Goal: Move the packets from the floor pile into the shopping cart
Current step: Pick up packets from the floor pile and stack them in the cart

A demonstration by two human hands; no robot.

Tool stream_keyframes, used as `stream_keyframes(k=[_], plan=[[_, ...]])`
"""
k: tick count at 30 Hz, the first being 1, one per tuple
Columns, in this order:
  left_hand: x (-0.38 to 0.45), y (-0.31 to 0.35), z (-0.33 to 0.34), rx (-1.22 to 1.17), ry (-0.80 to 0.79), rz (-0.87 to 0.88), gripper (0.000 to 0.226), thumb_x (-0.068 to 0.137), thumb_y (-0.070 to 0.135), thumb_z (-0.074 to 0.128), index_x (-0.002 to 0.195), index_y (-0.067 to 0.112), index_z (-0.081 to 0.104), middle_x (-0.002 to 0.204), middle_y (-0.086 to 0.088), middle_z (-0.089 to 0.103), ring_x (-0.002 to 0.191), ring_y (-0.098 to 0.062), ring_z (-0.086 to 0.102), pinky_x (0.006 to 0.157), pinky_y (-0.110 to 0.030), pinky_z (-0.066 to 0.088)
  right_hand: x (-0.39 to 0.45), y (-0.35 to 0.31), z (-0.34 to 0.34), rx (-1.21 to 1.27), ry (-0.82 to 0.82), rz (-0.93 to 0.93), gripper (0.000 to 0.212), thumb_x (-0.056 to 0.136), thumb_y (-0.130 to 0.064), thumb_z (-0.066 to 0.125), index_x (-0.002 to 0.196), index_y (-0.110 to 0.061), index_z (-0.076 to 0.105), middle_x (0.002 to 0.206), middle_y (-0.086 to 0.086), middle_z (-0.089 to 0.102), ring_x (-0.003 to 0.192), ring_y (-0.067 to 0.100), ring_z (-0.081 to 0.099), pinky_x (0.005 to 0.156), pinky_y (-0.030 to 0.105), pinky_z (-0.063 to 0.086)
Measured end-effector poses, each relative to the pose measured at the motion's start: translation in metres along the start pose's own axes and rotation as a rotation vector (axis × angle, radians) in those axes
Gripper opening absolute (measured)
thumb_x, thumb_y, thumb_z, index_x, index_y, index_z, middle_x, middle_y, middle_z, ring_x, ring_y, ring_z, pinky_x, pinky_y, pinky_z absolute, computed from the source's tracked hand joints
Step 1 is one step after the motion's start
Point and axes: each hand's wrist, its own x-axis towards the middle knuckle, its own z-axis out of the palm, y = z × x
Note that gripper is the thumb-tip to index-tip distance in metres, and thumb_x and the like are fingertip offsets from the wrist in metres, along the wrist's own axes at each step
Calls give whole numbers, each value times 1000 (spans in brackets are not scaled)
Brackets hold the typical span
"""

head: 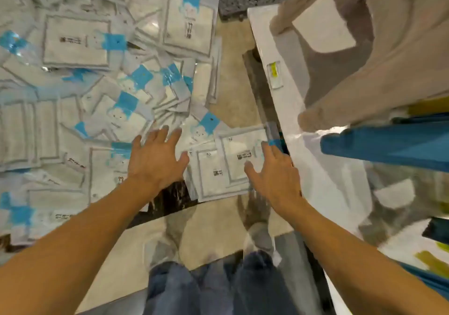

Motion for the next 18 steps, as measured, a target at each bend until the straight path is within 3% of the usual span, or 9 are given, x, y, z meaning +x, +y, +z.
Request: stream_keyframes(k=[5, 10, 15, 18], plan=[[64, 8, 102, 22, -31, 97, 69, 98, 58, 37, 160, 28, 26, 166, -5, 27, 149, -27, 29, 118, -51, 21, 50, 27, 100, 67, -79, 131, 72, 100, -53, 50, 160, -19, 28, 158, 11, 41, 139, 36, 42, 106, 50, 43], [106, 16, 161, 90, -47, 236, 78, 88, 66, 58, 150, 24, 37, 155, -7, 38, 142, -29, 34, 113, -50, 28, 85, 41, 164, 249, -19, 393, 75, 95, -65, 52, 152, -19, 35, 150, 15, 42, 138, 37, 38, 108, 55, 42], [125, 30, 169, 184, 49, 306, 72, 77, 66, 71, 126, 16, 54, 126, -8, 48, 117, -29, 43, 98, -45, 34, 108, 33, 175, 673, 41, 978, 127, 72, -76, 75, 155, -4, 10, 153, 20, 27, 140, 41, 32, 116, 51, 32], [130, 35, 166, 213, 35, 303, 67, 76, 66, 73, 116, 13, 62, 121, -8, 47, 113, -29, 41, 95, -42, 33, 116, 34, 169, 881, -28, 1168, 137, 69, -73, 80, 155, 1, 2, 157, 21, 26, 142, 41, 34, 116, 48, 31]])
